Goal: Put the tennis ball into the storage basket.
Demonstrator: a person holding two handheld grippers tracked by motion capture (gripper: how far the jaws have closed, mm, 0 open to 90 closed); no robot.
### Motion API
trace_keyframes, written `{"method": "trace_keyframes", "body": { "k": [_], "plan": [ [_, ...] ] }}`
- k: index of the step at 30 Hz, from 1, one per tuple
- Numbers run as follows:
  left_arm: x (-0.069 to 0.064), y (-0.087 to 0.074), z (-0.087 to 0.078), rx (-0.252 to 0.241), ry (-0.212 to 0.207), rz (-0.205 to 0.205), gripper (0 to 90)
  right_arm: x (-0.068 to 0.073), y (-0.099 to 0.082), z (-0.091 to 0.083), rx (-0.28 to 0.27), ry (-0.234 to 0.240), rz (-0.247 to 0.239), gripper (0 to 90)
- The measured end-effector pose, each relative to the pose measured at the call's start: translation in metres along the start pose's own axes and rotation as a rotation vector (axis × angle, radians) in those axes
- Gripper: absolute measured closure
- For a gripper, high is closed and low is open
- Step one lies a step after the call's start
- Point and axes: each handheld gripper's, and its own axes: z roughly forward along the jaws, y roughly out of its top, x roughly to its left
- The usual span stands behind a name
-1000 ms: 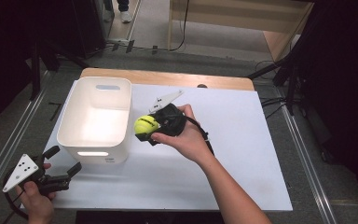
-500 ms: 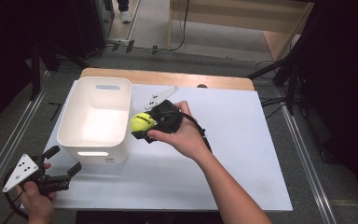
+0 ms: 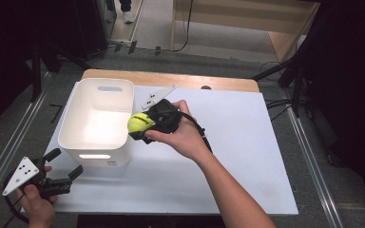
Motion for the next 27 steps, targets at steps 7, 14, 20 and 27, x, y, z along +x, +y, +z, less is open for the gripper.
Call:
{"method": "trace_keyframes", "body": {
  "k": [7, 14, 20, 27],
  "plan": [
    [0.000, 0.000, 0.000, 0.001, -0.001, -0.001, 0.0, 0.001, 0.005, 0.003, 0.002, 0.005, -0.007, 24.2],
    [-0.001, 0.000, 0.001, 0.000, -0.007, 0.002, 0.0, 0.002, 0.009, 0.006, 0.006, 0.012, -0.017, 24.2],
    [0.000, 0.000, 0.000, 0.000, -0.006, 0.001, 0.0, 0.003, 0.013, 0.010, 0.005, 0.018, -0.021, 24.3],
    [0.000, 0.000, 0.000, 0.001, -0.004, -0.002, 0.0, 0.005, 0.019, 0.013, 0.007, 0.023, -0.024, 24.2]
  ]
}}
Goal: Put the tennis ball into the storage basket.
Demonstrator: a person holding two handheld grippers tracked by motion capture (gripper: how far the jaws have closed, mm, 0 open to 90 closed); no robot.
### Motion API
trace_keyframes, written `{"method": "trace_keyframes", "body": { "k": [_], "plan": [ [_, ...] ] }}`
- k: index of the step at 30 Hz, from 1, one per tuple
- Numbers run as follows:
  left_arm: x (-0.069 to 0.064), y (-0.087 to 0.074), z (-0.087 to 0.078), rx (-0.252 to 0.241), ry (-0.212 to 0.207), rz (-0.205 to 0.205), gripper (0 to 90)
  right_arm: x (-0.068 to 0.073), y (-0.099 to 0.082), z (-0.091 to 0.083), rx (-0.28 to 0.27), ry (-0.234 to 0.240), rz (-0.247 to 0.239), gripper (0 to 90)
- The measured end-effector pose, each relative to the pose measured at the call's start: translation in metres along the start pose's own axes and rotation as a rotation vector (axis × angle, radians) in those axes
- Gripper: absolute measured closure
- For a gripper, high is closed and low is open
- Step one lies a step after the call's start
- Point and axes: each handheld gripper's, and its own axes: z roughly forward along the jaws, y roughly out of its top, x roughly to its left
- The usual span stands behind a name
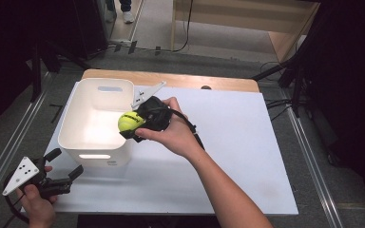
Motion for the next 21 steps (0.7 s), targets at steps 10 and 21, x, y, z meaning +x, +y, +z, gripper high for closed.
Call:
{"method": "trace_keyframes", "body": {
  "k": [10, 21],
  "plan": [
    [0.000, 0.000, 0.000, -0.006, -0.001, -0.007, 0.0, 0.000, 0.005, 0.004, -0.002, 0.005, -0.010, 24.2],
    [0.000, 0.000, 0.000, -0.001, -0.001, -0.005, 0.0, 0.002, 0.012, 0.009, 0.003, 0.010, -0.014, 24.2]
  ]
}}
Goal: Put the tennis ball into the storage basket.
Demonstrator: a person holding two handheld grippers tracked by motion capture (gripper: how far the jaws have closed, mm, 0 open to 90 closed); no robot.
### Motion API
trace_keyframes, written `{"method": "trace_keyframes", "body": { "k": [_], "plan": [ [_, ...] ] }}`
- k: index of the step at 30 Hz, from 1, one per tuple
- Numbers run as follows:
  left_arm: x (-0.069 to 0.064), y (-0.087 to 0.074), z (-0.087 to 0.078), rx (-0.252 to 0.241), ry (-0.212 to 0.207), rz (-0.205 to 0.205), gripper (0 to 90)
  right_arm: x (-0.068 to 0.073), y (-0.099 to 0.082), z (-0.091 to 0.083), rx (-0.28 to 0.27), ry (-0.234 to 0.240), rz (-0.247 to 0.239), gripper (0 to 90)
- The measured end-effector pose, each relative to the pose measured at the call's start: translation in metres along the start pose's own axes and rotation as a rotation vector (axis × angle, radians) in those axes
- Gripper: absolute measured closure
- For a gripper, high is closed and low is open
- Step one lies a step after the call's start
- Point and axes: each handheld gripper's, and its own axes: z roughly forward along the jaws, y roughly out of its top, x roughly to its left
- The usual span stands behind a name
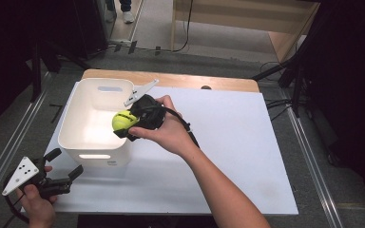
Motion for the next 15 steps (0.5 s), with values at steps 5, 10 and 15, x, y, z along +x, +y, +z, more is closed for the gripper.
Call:
{"method": "trace_keyframes", "body": {
  "k": [5, 10, 15],
  "plan": [
    [0.000, 0.000, 0.000, -0.001, -0.001, -0.001, 0.0, 0.001, 0.003, 0.003, 0.001, 0.005, -0.008, 24.2],
    [0.000, 0.000, 0.000, -0.001, -0.001, 0.000, 0.0, 0.002, 0.006, 0.007, -0.004, 0.014, -0.011, 24.2],
    [0.000, 0.000, 0.000, -0.003, -0.001, 0.000, 0.0, 0.002, 0.007, 0.011, 0.000, 0.015, -0.016, 24.2]
  ]
}}
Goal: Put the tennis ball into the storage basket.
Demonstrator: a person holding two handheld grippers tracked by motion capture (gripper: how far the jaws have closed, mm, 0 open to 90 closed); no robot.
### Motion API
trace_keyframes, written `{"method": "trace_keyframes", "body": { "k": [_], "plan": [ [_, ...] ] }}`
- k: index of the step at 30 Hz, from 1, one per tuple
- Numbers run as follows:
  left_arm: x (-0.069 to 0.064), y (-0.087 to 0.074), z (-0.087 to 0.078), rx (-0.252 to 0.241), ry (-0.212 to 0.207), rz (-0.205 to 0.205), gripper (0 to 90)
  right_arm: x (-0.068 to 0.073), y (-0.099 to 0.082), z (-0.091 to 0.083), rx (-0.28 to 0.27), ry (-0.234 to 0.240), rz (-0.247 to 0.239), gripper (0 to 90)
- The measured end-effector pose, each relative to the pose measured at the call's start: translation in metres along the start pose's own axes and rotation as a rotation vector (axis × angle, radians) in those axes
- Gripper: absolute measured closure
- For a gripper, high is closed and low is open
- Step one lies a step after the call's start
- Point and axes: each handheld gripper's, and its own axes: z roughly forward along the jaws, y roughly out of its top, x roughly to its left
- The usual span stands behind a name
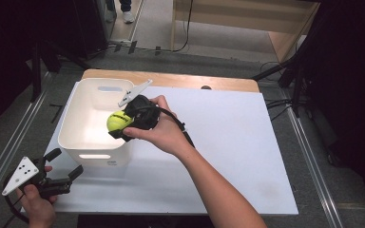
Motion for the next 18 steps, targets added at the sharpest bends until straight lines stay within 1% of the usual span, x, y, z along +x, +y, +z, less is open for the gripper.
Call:
{"method": "trace_keyframes", "body": {
  "k": [18],
  "plan": [
    [0.000, 0.000, 0.000, 0.001, -0.001, 0.001, 0.0, 0.002, 0.001, 0.014, 0.013, 0.009, -0.003, 24.2]
  ]
}}
